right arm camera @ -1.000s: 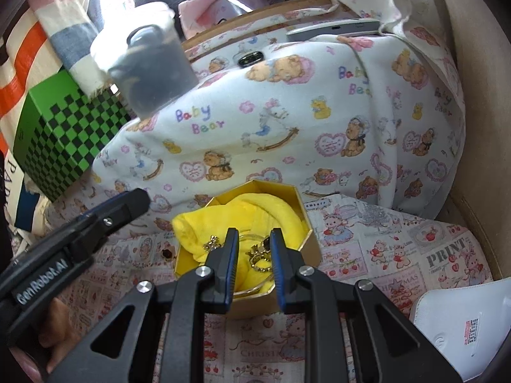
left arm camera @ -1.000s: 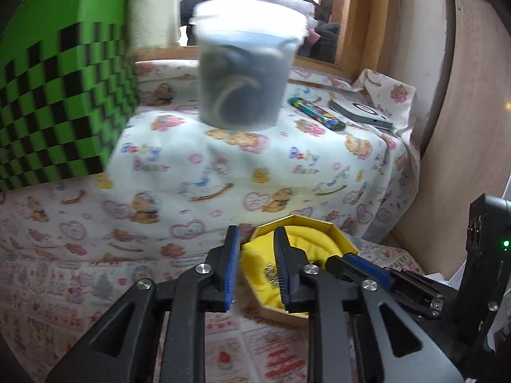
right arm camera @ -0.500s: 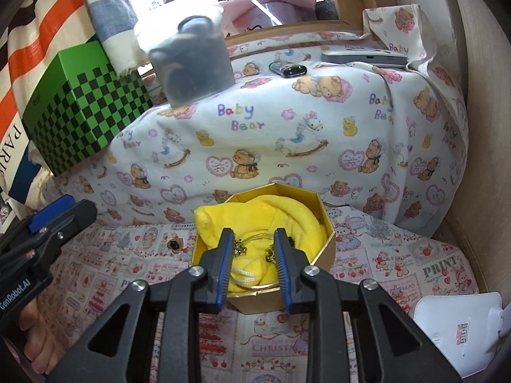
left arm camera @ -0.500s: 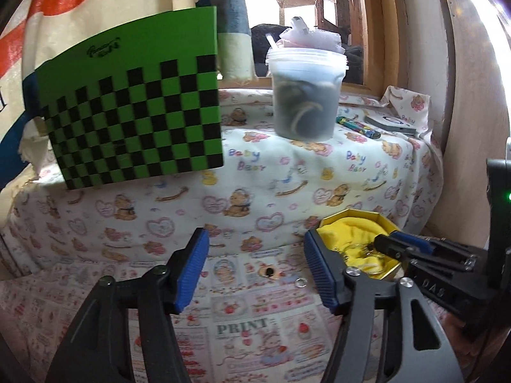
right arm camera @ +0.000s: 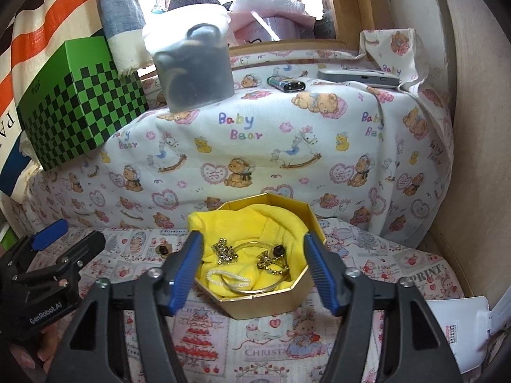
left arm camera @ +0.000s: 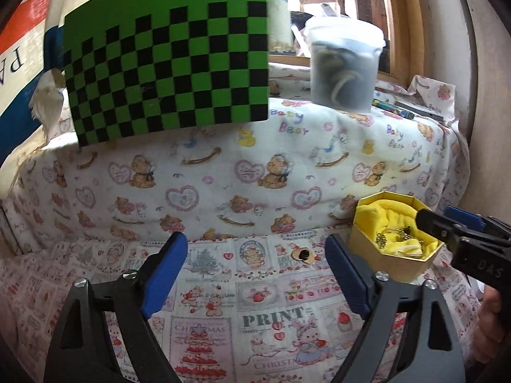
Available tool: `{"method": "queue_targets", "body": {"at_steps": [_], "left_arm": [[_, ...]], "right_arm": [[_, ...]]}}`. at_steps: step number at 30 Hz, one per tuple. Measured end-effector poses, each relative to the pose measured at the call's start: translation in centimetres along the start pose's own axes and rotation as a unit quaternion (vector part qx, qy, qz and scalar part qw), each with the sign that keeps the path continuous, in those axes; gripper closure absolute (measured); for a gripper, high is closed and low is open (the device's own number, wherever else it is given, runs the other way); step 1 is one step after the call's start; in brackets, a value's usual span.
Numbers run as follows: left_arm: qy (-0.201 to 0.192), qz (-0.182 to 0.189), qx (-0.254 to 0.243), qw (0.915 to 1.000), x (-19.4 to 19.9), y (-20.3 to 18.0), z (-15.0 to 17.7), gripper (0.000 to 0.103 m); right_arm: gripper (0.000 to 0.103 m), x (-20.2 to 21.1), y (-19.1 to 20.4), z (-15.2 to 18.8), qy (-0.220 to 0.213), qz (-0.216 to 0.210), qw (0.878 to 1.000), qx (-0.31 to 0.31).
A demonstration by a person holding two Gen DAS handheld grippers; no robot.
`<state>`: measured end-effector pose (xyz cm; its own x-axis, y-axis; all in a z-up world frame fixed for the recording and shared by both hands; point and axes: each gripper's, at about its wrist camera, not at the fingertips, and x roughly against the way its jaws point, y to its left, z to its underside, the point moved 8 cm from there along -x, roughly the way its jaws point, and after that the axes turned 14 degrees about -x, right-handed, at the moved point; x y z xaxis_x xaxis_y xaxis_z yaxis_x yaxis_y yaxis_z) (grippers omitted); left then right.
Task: Organize jewelry
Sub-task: 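Move both tools back over the remaining gold-rimmed charm and small ring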
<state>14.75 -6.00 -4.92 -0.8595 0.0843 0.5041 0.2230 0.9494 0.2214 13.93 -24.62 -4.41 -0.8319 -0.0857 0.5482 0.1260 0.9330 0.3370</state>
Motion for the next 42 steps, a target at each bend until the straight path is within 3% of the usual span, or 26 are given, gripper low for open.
{"method": "queue_targets", "body": {"at_steps": [20,30,33,35,37,38,42], "left_arm": [[0.007,0.004,0.037,0.9993,-0.7,1.2,1.1,0.005],[0.021,0.006,0.03,0.9993,-1.4,0.8,1.3,0.001],[0.035,-0.014,0.021,0.9991,-1.9,0.7,1.3,0.001],[0.039,0.001,0.007,0.9992,-2.3,0.0,1.3,0.001],[0.053,0.02,-0.004,0.9984,-3.0,-0.7,1.0,0.005],[0.067,0.039,-0.004,0.997,-3.5,-1.0,0.9,0.013],[0.103,0.078,0.044,0.9906,-4.8,-1.0,-0.1,0.029]], "right_arm": [[0.001,0.2,-0.7,-0.7,-0.043,0.035,0.998,0.004],[0.0,0.2,-0.9,-0.7,-0.052,0.05,0.997,0.007],[0.0,0.2,-1.1,-0.9,-0.055,0.053,0.997,0.004],[0.0,0.3,-1.3,-1.0,-0.056,0.054,0.997,-0.004],[0.0,0.3,-1.6,-1.1,-0.055,0.055,0.997,-0.015],[0.0,0.3,-1.7,-1.1,-0.053,0.055,0.997,-0.021],[0.0,0.1,-2.3,-1.2,-0.044,0.051,0.997,-0.044]]}}
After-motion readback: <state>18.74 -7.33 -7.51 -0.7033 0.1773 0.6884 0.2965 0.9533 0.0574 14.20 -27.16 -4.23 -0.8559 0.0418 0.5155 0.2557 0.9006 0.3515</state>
